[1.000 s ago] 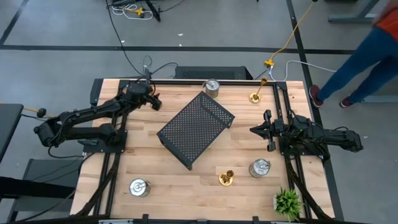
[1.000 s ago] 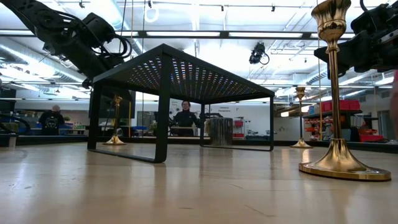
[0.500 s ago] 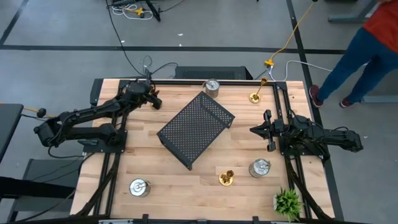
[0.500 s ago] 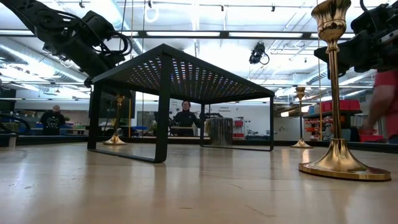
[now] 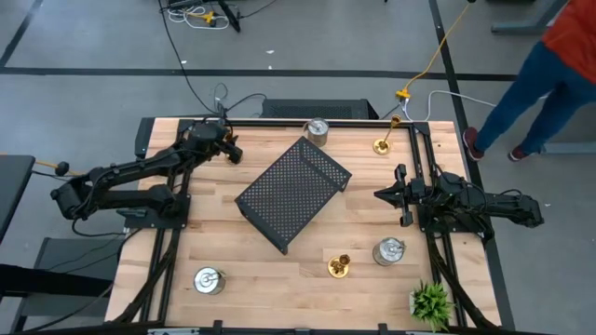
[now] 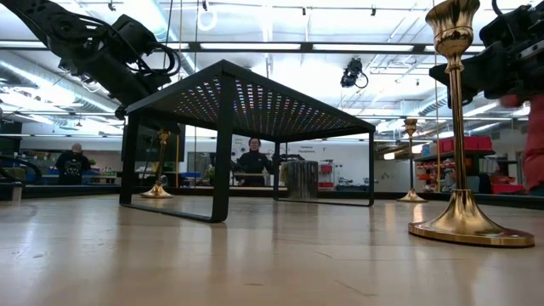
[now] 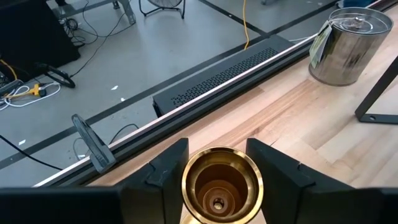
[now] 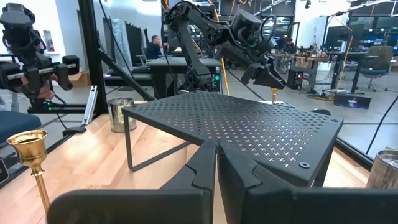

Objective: Pick & Place candle stick holders
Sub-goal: Put the top left gold candle holder on the shelf

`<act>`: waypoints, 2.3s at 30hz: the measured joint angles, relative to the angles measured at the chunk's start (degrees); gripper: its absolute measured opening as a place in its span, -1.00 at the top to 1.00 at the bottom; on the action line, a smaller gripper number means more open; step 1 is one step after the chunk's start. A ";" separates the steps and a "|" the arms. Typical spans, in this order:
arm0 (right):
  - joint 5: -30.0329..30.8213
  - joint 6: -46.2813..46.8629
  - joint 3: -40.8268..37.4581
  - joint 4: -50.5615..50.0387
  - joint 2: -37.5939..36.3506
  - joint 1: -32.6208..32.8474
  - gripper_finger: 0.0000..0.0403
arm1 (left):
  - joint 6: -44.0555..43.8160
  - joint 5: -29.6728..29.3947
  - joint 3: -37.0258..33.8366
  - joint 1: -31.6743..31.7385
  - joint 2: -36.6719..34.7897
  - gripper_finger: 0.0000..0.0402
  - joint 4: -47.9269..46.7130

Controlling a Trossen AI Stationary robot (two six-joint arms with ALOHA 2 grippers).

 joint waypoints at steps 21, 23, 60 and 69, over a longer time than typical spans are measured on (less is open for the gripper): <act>0.00 0.00 -0.02 -0.02 0.00 -0.02 0.89 | -1.56 0.04 2.34 0.00 0.00 0.28 -0.77; -0.02 0.00 -0.02 -0.02 0.00 -0.02 0.89 | -0.81 0.04 4.11 0.00 0.00 0.28 -0.67; -0.01 0.00 -0.01 -0.01 0.00 0.00 0.89 | -2.09 17.86 37.42 -3.96 0.48 0.28 -24.37; 0.00 0.00 0.00 0.00 0.00 0.00 0.89 | -4.42 17.00 37.42 -10.58 3.55 0.28 -22.77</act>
